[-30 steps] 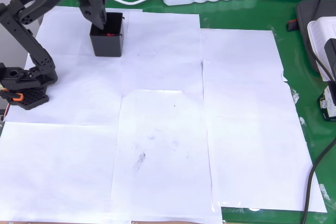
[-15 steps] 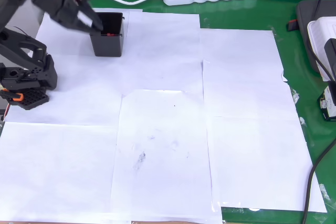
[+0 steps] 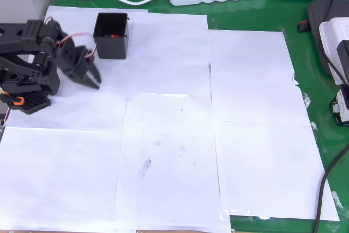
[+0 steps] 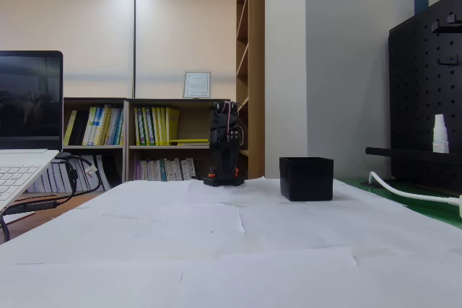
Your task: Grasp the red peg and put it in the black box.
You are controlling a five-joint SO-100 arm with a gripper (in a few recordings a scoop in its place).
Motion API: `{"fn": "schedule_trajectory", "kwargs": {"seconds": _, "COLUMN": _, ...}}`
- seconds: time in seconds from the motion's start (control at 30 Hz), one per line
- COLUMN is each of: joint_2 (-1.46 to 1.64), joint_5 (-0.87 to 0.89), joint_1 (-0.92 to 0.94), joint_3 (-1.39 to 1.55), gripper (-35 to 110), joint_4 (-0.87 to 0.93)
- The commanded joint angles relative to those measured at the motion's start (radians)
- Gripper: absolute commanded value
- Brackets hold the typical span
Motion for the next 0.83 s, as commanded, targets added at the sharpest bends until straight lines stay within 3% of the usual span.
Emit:
{"fn": "schedule_trajectory", "kwargs": {"seconds": 0.0, "joint_2": -0.141, "joint_5": -0.028, "joint_1": 0.023, "joint_3": -0.100, "gripper": 0, "joint_4": 0.031}}
{"fn": "schedule_trajectory", "kwargs": {"seconds": 0.13, "joint_2": -0.219, "joint_5": -0.028, "joint_1": 0.009, "joint_3": -0.167, "gripper": 0, "joint_4": 0.095}}
{"fn": "schedule_trajectory", "kwargs": {"seconds": 0.3, "joint_2": -0.285, "joint_5": -0.137, "joint_1": 0.011, "joint_3": -0.167, "gripper": 0, "joint_4": 0.307}}
{"fn": "schedule_trajectory", "kwargs": {"seconds": 0.8, "joint_2": -0.330, "joint_5": -0.170, "joint_1": 0.129, "joint_3": -0.167, "gripper": 1, "joint_4": 0.336}}
